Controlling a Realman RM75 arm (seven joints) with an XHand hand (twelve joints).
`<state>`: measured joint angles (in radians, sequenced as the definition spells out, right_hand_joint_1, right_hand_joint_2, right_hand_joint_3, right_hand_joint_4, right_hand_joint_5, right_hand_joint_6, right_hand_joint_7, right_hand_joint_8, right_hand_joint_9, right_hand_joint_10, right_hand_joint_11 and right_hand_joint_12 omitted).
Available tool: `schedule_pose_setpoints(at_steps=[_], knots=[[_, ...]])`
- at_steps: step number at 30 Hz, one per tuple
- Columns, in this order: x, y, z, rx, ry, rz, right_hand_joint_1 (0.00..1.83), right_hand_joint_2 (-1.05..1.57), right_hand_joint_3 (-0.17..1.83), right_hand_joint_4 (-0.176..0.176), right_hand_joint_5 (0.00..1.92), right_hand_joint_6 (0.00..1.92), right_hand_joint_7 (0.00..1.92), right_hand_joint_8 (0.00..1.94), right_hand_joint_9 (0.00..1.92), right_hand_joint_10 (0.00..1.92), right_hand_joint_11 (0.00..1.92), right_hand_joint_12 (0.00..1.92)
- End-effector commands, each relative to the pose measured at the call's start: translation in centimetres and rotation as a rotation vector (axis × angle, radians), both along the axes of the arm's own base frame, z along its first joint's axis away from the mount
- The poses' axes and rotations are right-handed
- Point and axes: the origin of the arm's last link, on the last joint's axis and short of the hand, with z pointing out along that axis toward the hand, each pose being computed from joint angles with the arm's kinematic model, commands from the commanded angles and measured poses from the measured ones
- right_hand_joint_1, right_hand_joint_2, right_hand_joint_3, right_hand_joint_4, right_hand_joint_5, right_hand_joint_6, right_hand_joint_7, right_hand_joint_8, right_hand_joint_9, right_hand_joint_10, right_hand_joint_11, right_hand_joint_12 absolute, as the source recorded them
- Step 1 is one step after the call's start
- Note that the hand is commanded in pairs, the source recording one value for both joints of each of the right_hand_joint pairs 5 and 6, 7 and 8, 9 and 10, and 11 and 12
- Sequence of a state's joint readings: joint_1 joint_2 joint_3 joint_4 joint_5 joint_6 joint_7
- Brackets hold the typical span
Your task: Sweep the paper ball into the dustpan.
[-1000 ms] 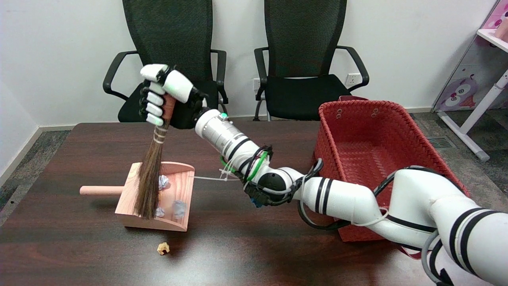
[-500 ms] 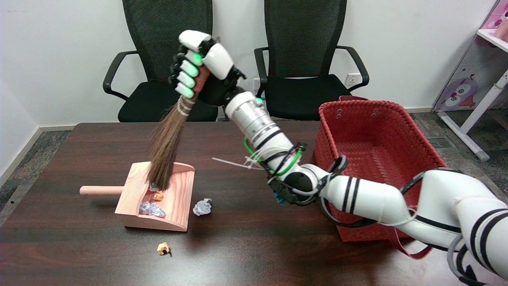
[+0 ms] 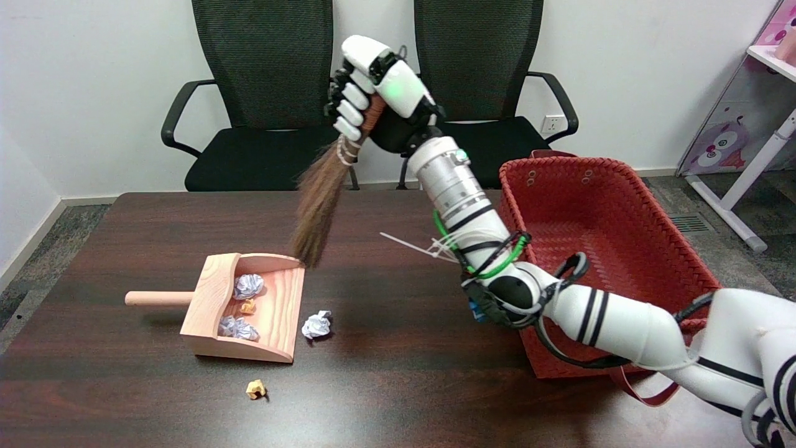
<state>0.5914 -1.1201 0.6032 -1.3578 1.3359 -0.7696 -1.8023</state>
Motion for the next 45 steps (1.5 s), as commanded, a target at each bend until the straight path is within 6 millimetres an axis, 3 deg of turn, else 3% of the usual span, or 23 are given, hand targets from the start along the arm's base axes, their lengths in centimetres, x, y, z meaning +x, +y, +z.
schedule_pose_setpoints(at_steps=[1, 8, 17, 30, 38, 45], knots=[[-0.3, 4.4, 4.1, -0.334, 0.393, 0.099, 0.79, 1.56, 1.83, 0.027, 1.92, 1.92, 1.92, 1.92, 1.92, 1.92, 1.92, 1.92], [-1.1, 6.6, 1.9, -0.337, 0.520, 0.109, 0.80, 1.57, 1.83, 0.029, 1.92, 1.92, 1.92, 1.92, 1.92, 1.92, 1.92, 1.92], [-4.3, 9.1, -0.9, -0.281, 0.503, 0.037, 0.79, 1.57, 1.83, 0.044, 1.92, 1.92, 1.92, 1.92, 1.92, 1.92, 1.92, 1.92], [-8.2, 12.0, -5.8, -0.245, 0.676, 0.050, 0.86, 1.57, 1.83, 0.046, 1.92, 1.92, 1.92, 1.92, 1.92, 1.92, 1.92, 1.92], [-7.5, 12.5, -5.3, -0.183, 0.857, 0.055, 0.88, 1.57, 1.83, 0.057, 1.92, 1.92, 1.92, 1.92, 1.92, 1.92, 1.92, 1.92], [-6.8, 13.2, -4.8, -0.148, 0.874, 0.057, 0.93, 1.57, 1.83, 0.062, 1.92, 1.92, 1.92, 1.92, 1.92, 1.92, 1.92, 1.92]])
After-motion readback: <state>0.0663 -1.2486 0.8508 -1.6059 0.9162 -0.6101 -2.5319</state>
